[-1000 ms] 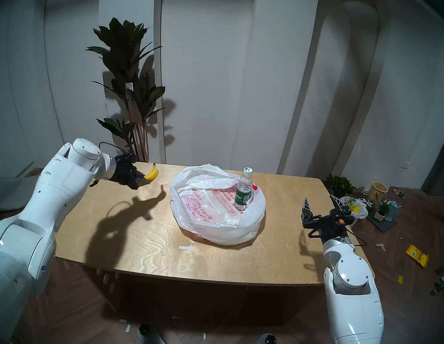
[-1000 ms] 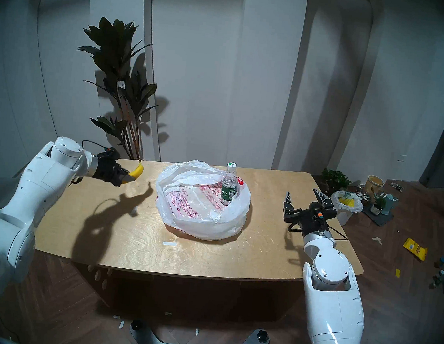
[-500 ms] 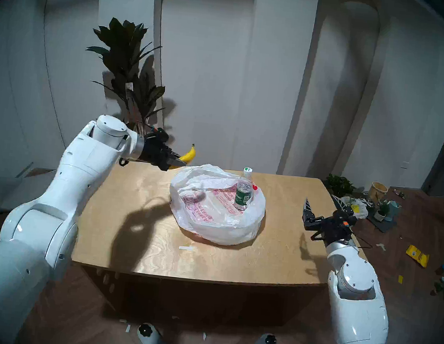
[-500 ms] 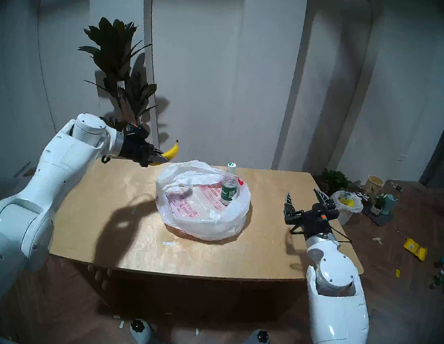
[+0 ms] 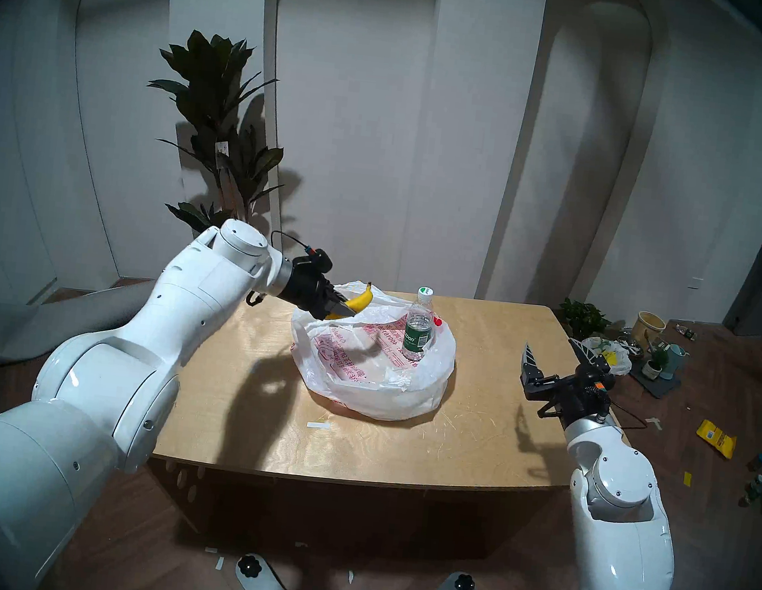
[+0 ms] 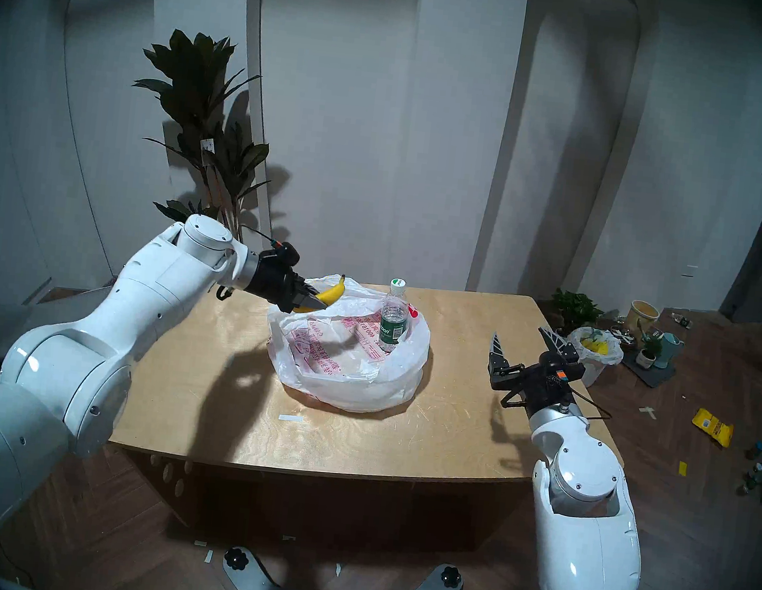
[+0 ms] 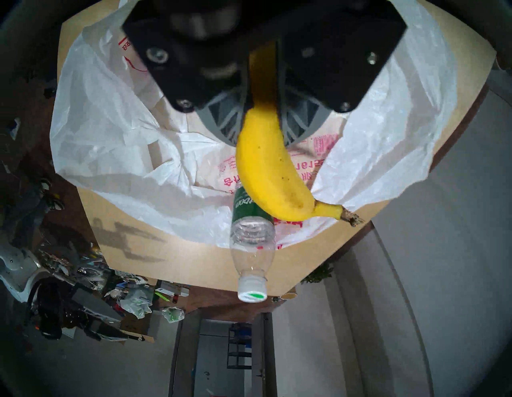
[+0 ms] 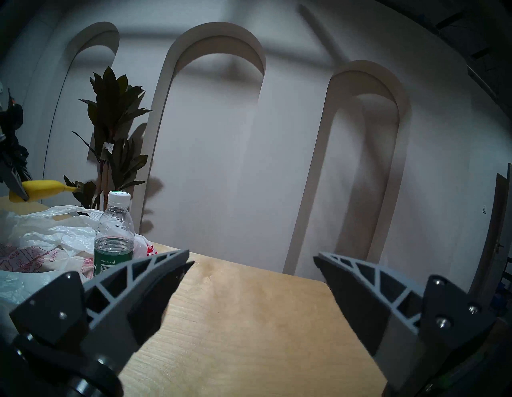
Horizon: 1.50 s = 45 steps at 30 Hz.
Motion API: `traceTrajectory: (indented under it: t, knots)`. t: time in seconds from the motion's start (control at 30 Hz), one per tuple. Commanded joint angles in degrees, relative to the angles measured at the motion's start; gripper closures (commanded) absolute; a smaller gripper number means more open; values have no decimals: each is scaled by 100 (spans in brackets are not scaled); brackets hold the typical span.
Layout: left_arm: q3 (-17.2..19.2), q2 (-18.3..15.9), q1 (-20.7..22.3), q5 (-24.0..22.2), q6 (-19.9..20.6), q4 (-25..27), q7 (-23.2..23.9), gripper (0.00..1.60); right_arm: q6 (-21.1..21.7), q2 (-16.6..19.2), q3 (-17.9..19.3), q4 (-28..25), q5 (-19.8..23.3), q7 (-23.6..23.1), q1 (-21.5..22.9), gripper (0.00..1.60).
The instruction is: Bag the groceries: heavy items first, fragile items on top
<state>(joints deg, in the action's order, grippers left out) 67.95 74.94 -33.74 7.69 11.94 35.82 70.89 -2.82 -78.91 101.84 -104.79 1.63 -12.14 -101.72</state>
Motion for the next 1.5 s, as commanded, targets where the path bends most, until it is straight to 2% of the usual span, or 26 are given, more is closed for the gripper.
traceTrajectory:
  t: [0.0,0.43,0.7,0.77,0.8,1.03,1.2,1.47]
  knots:
    - [-30,352,392,-34,-292,-453,14,160,145,-5,43,-342,82,-43,-49,0]
    - [-153,759,559,2,-740,-1208,109,160,513,3,104,-566,181,-150,-146,0]
    - [-602,756,564,361,-1346,-1602,324,160,747,1,135,-690,223,-192,-182,0]
    - [-669,756,600,427,-1484,-1685,363,80,796,0,140,-714,229,-200,-187,0]
    - [-687,752,622,448,-1540,-1717,380,0,816,0,142,-723,231,-202,-189,0]
    - [-590,681,936,408,-1779,-1842,591,0,943,-1,156,-766,243,-227,-189,0]
    - [-158,586,1198,72,-1720,-1838,538,0,1003,4,161,-769,250,-245,-180,0]
    - [708,189,1484,-588,-1621,-1596,109,0,1075,13,163,-757,261,-257,-164,0]
